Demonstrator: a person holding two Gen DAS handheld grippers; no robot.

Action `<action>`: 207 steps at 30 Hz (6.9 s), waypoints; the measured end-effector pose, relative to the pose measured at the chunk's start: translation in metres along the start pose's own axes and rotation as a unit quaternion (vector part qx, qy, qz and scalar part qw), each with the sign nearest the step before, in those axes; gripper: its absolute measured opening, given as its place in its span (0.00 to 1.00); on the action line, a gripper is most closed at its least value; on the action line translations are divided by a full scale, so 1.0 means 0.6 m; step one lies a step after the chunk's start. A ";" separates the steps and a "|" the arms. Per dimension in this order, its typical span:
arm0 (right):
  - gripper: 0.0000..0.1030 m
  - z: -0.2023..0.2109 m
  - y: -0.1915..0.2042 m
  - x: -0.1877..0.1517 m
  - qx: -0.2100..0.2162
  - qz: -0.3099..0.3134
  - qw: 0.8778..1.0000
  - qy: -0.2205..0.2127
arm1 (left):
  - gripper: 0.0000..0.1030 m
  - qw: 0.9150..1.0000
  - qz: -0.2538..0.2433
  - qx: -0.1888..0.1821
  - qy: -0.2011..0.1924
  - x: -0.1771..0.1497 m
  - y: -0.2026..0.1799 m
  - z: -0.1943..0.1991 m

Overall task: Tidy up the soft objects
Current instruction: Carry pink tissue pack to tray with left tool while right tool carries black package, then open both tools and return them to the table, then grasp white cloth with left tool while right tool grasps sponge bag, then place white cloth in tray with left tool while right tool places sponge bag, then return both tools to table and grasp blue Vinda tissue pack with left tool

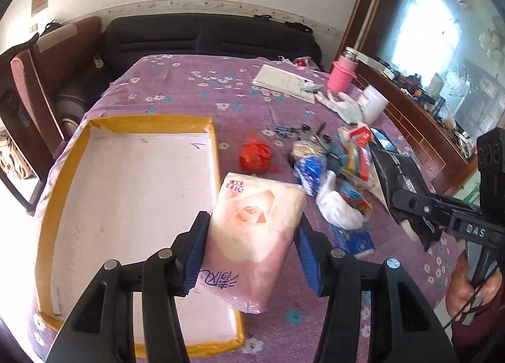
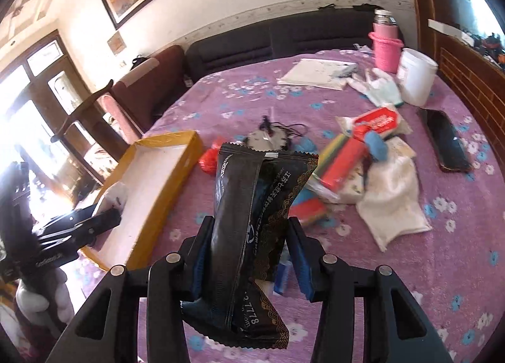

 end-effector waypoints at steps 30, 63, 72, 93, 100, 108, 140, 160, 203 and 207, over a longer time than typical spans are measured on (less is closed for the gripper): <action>0.76 -0.326 0.230 0.110 0.016 0.048 0.996 0.073 | 0.70 0.973 0.231 -0.004 0.010 0.019 0.300 -0.129; 0.84 0.011 -0.235 0.018 -0.065 -0.097 0.993 -0.030 | 0.65 0.986 0.044 -0.135 0.087 0.012 -0.205 -0.230; 0.84 0.011 -0.269 0.021 -0.076 -0.117 0.990 -0.031 | 0.21 0.990 0.007 -0.133 0.054 0.015 -0.211 -0.185; 0.84 -0.131 -0.189 0.128 -0.129 -0.103 0.986 -0.003 | 0.51 0.994 0.051 -0.068 0.065 -0.029 -0.147 -0.203; 0.72 -0.174 -0.175 0.131 -0.185 -0.086 0.979 -0.004 | 0.38 0.998 -0.009 -0.029 0.060 -0.030 -0.177 -0.212; 0.42 -0.113 -0.191 0.121 -0.149 -0.111 0.983 -0.018 | 0.10 0.996 0.014 -0.087 0.031 -0.029 -0.177 -0.156; 0.38 -0.019 -0.184 0.038 -0.146 -0.073 0.985 -0.049 | 0.10 0.991 0.100 -0.058 -0.064 -0.048 -0.004 0.052; 0.39 -0.264 0.258 0.005 0.062 0.058 0.987 0.137 | 0.17 0.977 0.209 0.034 0.034 -0.004 0.332 -0.138; 0.77 0.025 -0.272 0.011 -0.088 -0.143 0.986 -0.014 | 0.90 0.992 0.042 -0.111 0.051 -0.044 -0.158 -0.098; 0.77 0.031 -0.303 -0.002 -0.081 -0.162 0.983 -0.014 | 0.90 0.991 0.020 -0.111 0.073 -0.040 -0.218 -0.141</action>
Point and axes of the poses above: each gripper's, at about its wrist camera, not at the fingertips, and z roughly against the way its jaws point, y to its left, x to its top, the point moved 5 cm from there along -z, roughly the way its jaws point, and after that the axes turned 14 degrees about -z, right-handed, at the moved point
